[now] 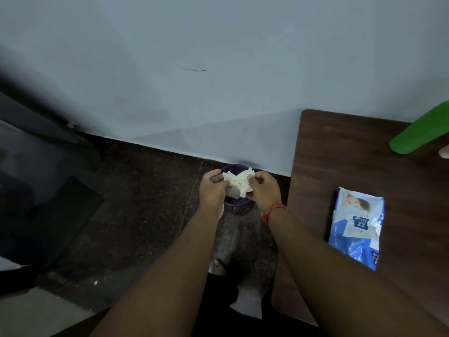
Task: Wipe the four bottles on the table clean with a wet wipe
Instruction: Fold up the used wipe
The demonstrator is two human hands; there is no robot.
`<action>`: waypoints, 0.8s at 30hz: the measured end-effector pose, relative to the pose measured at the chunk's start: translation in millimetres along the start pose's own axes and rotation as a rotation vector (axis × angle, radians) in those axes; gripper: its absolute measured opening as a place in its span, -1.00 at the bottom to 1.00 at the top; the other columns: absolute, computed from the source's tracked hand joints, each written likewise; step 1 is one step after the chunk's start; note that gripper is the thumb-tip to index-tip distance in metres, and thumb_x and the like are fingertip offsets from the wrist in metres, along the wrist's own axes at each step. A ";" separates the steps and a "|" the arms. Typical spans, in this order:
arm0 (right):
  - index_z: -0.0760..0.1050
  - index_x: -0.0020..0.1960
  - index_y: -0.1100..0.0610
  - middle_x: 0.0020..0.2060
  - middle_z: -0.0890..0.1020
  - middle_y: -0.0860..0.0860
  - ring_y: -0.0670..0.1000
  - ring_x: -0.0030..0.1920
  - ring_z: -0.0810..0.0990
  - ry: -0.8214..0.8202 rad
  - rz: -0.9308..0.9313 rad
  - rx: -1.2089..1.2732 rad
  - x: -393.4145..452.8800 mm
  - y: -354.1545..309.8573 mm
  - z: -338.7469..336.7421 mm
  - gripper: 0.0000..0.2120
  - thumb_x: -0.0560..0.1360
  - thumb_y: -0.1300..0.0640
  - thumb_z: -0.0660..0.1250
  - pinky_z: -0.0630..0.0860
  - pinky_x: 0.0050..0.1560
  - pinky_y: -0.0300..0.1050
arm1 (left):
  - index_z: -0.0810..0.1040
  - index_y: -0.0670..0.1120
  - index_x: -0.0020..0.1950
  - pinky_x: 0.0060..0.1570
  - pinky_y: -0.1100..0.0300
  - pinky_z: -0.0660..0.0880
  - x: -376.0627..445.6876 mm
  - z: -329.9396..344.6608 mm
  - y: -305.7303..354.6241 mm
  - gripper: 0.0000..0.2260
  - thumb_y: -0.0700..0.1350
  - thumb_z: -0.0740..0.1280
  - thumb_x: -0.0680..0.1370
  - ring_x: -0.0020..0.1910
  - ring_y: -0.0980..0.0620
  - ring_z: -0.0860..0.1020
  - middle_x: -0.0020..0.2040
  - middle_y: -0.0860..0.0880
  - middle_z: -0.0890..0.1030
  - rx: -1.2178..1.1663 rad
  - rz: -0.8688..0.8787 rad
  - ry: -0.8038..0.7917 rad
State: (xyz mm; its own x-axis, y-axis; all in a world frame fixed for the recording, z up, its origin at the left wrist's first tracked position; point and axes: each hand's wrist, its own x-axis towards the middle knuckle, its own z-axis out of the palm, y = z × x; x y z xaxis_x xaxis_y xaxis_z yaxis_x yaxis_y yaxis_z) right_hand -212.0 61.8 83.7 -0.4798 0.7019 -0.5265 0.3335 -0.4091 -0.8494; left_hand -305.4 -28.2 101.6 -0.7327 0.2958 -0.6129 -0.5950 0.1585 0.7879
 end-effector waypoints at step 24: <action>0.53 0.12 0.18 0.03 0.64 0.13 0.13 0.02 0.63 0.093 0.372 0.349 178.2 101.7 145.2 -0.90 0.60 0.25 0.32 0.63 -0.18 -0.04 | 0.46 -0.08 0.21 -0.17 0.17 0.65 260.8 -68.7 -12.4 -0.62 -0.47 0.33 0.51 0.05 -0.08 0.66 0.08 -0.17 0.63 0.429 -0.132 -0.357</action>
State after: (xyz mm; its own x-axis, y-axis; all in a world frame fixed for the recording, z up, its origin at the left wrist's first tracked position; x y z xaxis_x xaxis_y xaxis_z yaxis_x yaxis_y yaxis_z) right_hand -381.4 60.6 -102.0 -0.3007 0.5141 -0.8033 0.1696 -0.8001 -0.5755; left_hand -511.8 -17.8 -72.1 -0.4597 0.5358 -0.7082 -0.4320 0.5618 0.7055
